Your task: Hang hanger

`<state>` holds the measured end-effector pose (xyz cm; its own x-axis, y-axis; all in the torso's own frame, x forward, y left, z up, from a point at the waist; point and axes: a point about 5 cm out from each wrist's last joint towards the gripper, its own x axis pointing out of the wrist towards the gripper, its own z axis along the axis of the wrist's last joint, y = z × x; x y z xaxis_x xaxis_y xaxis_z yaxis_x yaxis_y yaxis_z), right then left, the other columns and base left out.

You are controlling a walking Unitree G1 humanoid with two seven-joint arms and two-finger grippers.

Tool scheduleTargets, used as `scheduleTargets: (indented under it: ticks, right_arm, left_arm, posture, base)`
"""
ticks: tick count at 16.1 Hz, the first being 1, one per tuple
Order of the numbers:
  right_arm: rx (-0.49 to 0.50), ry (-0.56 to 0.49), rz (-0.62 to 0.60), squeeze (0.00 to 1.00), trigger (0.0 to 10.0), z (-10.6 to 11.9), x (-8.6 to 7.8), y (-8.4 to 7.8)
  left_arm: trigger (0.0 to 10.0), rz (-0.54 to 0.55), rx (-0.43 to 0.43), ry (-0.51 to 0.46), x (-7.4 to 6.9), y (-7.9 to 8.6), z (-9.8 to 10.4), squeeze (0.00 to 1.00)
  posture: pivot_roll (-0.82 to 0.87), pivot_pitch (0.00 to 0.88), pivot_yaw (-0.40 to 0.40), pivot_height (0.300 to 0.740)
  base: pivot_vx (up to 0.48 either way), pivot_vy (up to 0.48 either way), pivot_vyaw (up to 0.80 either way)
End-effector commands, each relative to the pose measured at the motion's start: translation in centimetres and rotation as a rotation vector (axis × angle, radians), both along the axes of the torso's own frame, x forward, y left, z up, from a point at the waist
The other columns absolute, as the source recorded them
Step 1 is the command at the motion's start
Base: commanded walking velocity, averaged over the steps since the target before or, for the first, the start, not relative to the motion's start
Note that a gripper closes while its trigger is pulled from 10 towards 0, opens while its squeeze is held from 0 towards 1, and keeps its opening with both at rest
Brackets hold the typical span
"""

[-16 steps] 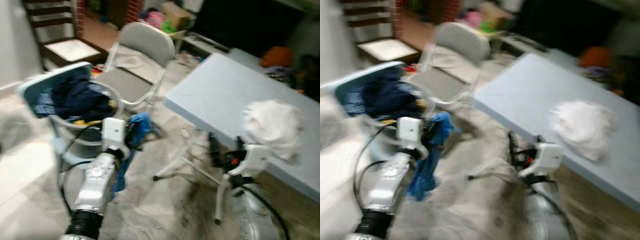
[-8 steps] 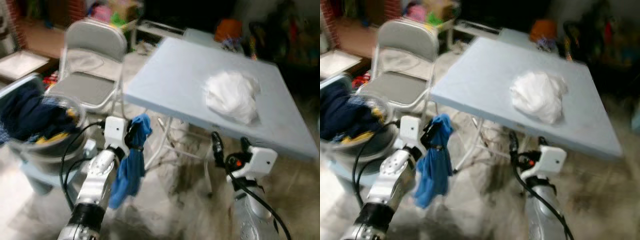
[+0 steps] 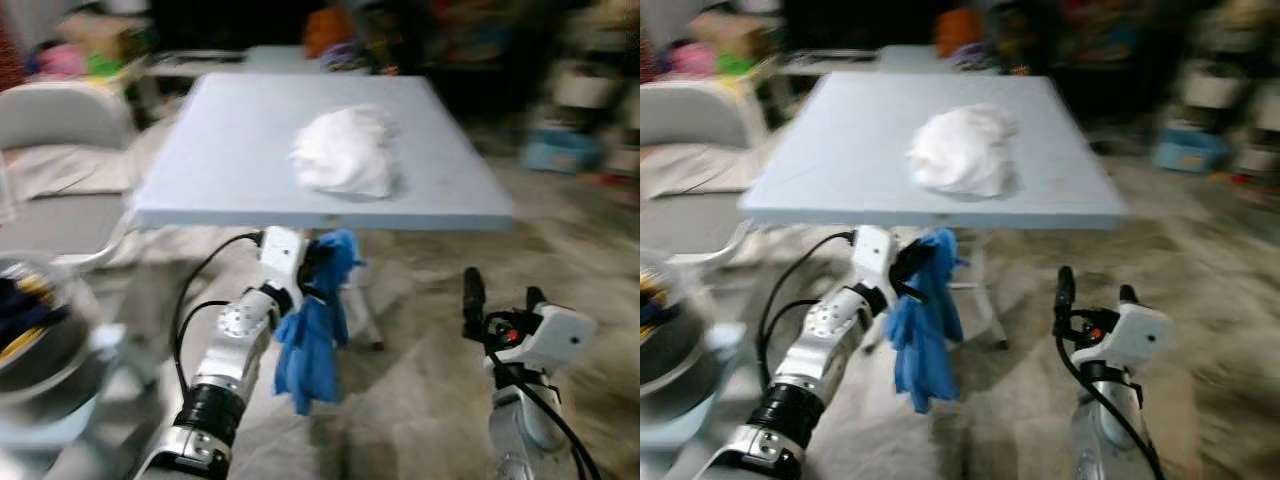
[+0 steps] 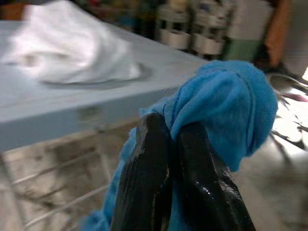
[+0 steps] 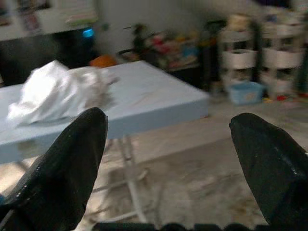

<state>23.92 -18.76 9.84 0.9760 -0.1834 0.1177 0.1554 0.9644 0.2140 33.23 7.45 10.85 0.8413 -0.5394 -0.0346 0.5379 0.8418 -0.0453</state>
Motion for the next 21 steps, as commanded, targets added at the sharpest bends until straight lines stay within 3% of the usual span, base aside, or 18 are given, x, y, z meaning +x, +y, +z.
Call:
scheduleTargets:
  ticks: [1, 9, 21]
  right_arm:
    - [-0.009, -0.020, 0.004, 0.00, 10.0, 0.5, -0.2, 0.1]
    - [-0.038, -0.001, 0.018, 0.00, 10.0, 0.5, -0.6, -0.1]
    - [-0.059, 0.018, 0.017, 0.00, 10.0, 0.4, -1.2, -0.6]
  left_arm:
    - [10.0, -0.008, 0.002, -0.028, 0.5, 0.0, 0.8, 0.00]
    - [10.0, 0.000, -0.053, -0.014, 0.5, -0.3, 0.4, 0.00]
    - [10.0, -0.016, -0.075, -0.006, 0.2, -0.5, -0.1, 0.00]
  posture:
    - [0.12, 0.019, -0.037, 0.740]
    - [0.11, 0.012, -0.078, 0.740]
    - [0.10, 0.021, -0.090, 0.740]
  base:
    - [0.000, 0.000, -0.80]
    - [0.000, 0.032, 0.00]
    - [0.333, 0.314, 0.00]
